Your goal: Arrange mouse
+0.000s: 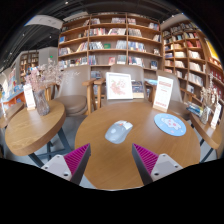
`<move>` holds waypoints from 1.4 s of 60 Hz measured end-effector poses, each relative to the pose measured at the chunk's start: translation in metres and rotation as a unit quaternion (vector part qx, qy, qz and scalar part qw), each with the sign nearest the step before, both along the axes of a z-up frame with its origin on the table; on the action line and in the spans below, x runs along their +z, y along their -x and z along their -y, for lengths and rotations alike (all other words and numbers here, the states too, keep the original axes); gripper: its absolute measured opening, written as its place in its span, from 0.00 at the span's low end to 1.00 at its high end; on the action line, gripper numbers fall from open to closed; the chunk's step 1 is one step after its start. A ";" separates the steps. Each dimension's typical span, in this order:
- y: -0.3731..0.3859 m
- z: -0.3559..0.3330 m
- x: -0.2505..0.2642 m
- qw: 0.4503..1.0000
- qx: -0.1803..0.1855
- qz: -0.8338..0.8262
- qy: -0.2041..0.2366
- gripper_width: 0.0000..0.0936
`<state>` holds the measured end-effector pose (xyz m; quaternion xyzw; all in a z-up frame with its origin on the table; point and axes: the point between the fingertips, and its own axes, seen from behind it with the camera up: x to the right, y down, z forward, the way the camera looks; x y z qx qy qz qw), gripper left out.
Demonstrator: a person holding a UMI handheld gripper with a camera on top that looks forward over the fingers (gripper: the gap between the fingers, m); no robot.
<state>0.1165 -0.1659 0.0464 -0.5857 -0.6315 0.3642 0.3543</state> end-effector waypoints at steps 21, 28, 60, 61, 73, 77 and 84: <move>0.067 -0.005 -0.035 0.999 -0.027 0.031 -0.015 0.91; 0.085 -0.008 -0.048 0.998 -0.033 0.047 -0.017 0.91; 0.155 0.002 -0.060 0.996 -0.038 0.081 0.002 0.92; 0.156 0.002 -0.061 0.996 -0.039 0.081 0.003 0.92; 0.167 0.004 -0.061 0.996 -0.028 0.083 0.005 0.90; 0.169 0.003 -0.061 0.996 -0.028 0.083 0.004 0.86; 0.175 0.004 -0.060 0.997 -0.016 0.079 -0.002 0.52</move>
